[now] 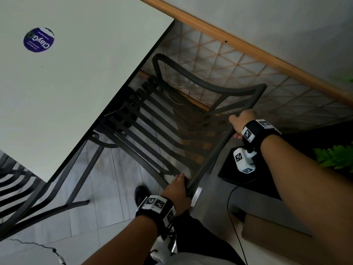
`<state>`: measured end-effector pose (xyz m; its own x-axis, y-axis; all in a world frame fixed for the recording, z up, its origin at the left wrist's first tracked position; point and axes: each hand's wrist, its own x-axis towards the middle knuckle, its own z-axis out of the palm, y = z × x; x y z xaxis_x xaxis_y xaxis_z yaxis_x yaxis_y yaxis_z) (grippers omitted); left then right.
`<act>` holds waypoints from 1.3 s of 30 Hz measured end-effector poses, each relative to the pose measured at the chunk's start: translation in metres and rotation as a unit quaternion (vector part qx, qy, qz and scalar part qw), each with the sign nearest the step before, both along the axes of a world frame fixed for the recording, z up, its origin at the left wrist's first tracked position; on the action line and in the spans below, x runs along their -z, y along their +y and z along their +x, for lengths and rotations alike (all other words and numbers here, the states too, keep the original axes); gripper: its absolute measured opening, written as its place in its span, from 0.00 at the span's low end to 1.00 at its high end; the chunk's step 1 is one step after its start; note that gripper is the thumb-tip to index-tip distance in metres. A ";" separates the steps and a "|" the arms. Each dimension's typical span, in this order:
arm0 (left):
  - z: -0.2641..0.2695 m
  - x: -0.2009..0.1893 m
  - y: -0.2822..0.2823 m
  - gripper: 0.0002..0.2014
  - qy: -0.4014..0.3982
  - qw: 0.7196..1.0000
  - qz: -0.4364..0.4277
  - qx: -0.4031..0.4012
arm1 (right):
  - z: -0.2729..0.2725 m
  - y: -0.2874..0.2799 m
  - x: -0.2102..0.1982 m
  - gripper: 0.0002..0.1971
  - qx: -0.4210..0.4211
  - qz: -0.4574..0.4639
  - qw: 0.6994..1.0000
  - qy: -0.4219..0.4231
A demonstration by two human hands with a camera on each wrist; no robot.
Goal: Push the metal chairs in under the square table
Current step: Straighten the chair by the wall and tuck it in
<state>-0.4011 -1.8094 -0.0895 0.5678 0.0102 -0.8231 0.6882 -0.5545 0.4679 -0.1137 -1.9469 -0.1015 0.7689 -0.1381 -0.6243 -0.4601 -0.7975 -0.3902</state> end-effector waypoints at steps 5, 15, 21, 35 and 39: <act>0.016 -0.002 -0.006 0.18 -0.007 1.000 0.007 -0.006 | 0.023 0.009 -0.010 0.23 -0.035 -0.017 0.999 0.010; 0.038 -0.003 -0.011 0.21 -0.010 1.000 0.016 -0.008 | 0.051 0.028 -0.016 0.20 -0.061 -0.002 0.998 0.008; 0.038 -0.009 -0.006 0.25 -0.004 1.000 0.014 0.001 | 0.050 0.029 -0.008 0.21 -0.053 -0.016 0.998 -0.013; 0.033 -0.004 0.009 0.26 -0.016 0.999 0.025 0.016 | 0.040 0.032 -0.015 0.23 -0.064 -0.006 0.998 -0.012; 0.026 -0.010 0.025 0.31 -0.013 1.000 -0.017 0.011 | 0.016 0.027 -0.022 0.23 -0.049 0.055 0.997 -0.006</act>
